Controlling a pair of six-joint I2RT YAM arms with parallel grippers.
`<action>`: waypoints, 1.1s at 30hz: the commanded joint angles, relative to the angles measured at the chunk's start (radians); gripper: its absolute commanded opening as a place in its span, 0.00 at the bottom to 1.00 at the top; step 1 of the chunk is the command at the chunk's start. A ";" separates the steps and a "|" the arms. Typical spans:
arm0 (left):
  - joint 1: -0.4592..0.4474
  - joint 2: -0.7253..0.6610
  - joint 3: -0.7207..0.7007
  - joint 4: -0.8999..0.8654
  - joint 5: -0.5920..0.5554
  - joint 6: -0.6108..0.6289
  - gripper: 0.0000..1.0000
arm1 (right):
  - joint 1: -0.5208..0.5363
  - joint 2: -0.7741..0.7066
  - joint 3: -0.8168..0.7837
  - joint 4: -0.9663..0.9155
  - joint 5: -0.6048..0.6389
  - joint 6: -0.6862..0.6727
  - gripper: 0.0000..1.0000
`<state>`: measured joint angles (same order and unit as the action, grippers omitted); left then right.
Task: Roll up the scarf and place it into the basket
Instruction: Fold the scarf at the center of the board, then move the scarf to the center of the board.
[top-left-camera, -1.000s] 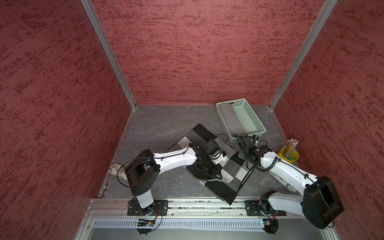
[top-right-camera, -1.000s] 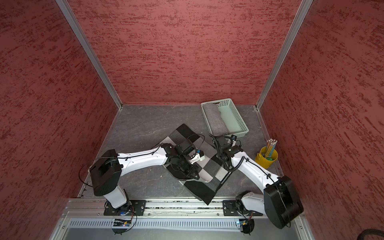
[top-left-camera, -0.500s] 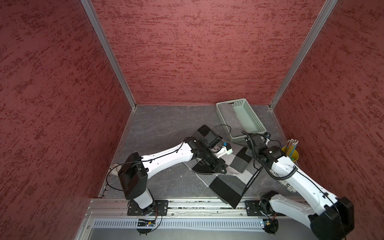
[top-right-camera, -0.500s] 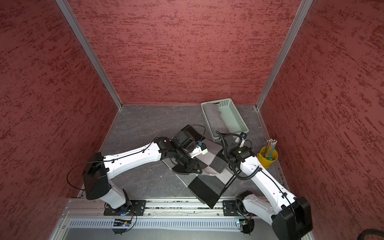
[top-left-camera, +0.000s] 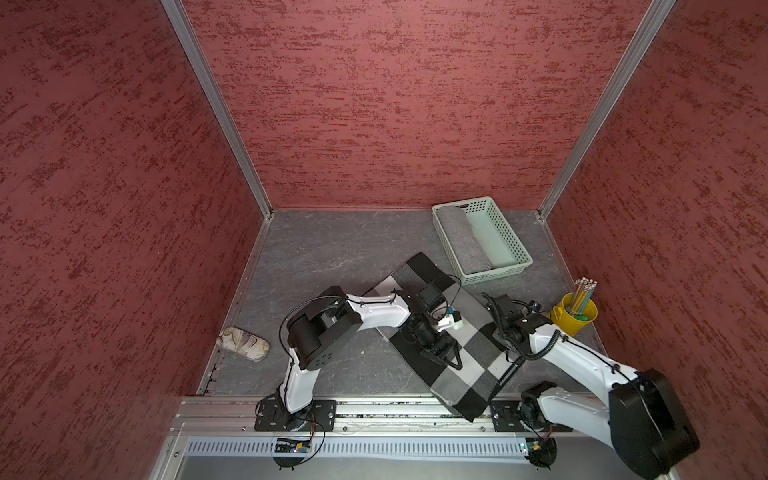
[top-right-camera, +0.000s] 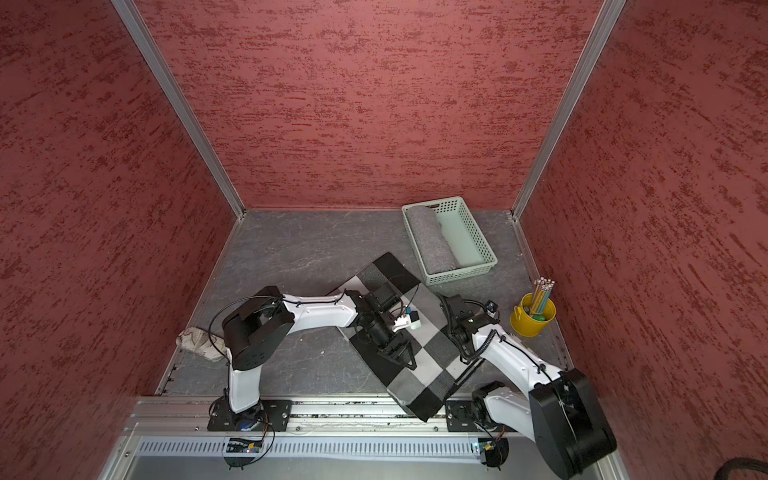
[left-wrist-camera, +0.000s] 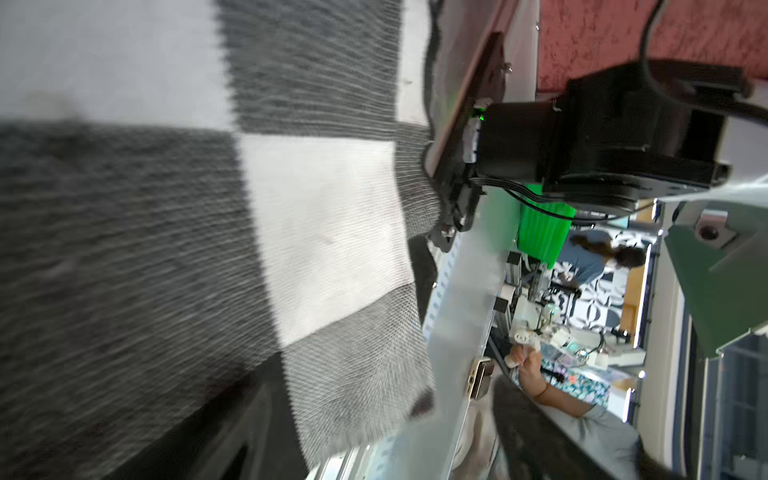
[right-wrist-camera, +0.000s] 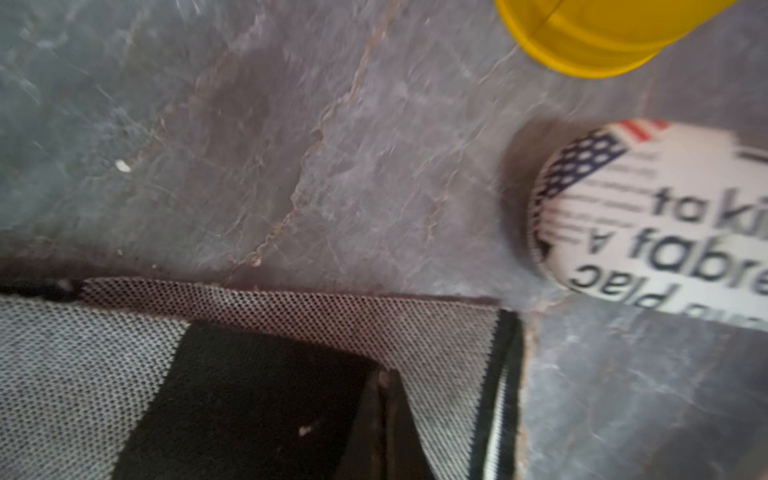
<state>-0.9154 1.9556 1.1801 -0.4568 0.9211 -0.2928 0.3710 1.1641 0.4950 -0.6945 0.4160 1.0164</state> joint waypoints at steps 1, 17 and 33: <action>0.150 -0.089 -0.017 0.059 -0.041 -0.027 0.91 | -0.006 0.036 0.005 0.115 -0.034 0.016 0.00; 0.622 0.091 -0.026 0.260 -0.484 -0.320 0.42 | 0.006 0.198 0.148 0.250 -0.157 -0.083 0.00; 0.701 -0.120 0.093 0.236 -0.422 -0.119 0.46 | 0.103 0.331 0.321 0.433 -0.266 -0.043 0.00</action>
<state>-0.1173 2.0022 1.3090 -0.1600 0.5148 -0.5632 0.4644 1.5028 0.7834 -0.3000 0.1658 0.9531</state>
